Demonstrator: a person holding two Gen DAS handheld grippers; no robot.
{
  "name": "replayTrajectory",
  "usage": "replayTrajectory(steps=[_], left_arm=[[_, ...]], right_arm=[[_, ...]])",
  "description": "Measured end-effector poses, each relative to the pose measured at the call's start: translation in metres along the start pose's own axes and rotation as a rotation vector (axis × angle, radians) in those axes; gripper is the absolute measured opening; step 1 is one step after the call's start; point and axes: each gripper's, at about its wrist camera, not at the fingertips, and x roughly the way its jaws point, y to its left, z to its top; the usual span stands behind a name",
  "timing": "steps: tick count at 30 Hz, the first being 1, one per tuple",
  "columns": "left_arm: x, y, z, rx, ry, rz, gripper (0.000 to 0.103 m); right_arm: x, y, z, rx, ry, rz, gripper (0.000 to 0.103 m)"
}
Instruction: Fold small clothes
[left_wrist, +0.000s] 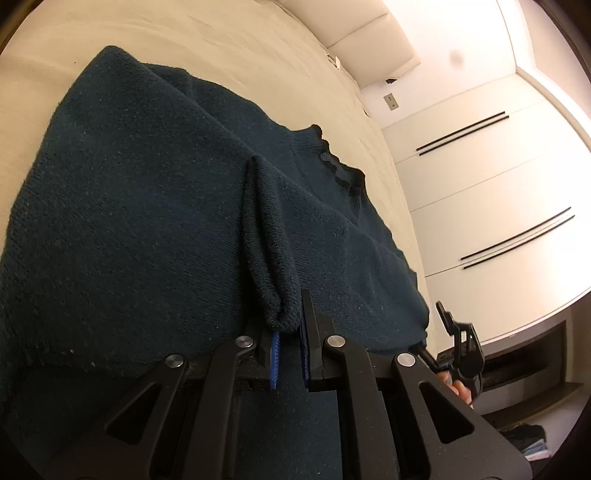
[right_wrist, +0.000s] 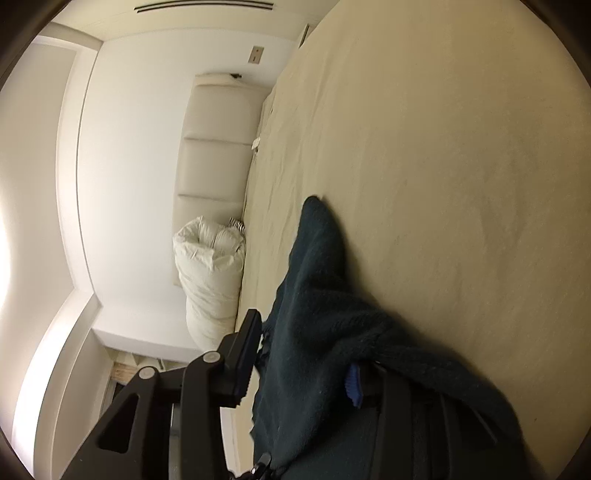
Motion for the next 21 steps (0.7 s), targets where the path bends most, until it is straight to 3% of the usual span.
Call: replayTrajectory(steps=[4, 7, 11, 16, 21], left_arm=[[0.001, 0.002, 0.003, -0.001, 0.026, -0.006, 0.008], [0.002, 0.002, 0.004, -0.012, 0.034, 0.000, 0.008], [-0.001, -0.001, 0.006, -0.008, 0.039, 0.016, 0.009], [-0.004, 0.001, 0.007, -0.013, 0.018, 0.018, 0.009], [-0.003, -0.001, 0.006, 0.016, 0.008, 0.040, 0.009]], right_arm=[[-0.034, 0.003, -0.005, 0.066, -0.009, 0.037, 0.066], [-0.058, 0.013, -0.017, 0.051, -0.047, -0.018, 0.075], [-0.065, 0.035, -0.025, -0.025, -0.058, -0.118, 0.076], [-0.050, 0.080, -0.020, -0.183, -0.059, -0.094, 0.076], [-0.019, 0.087, -0.017, -0.246, -0.016, -0.101, 0.076]])
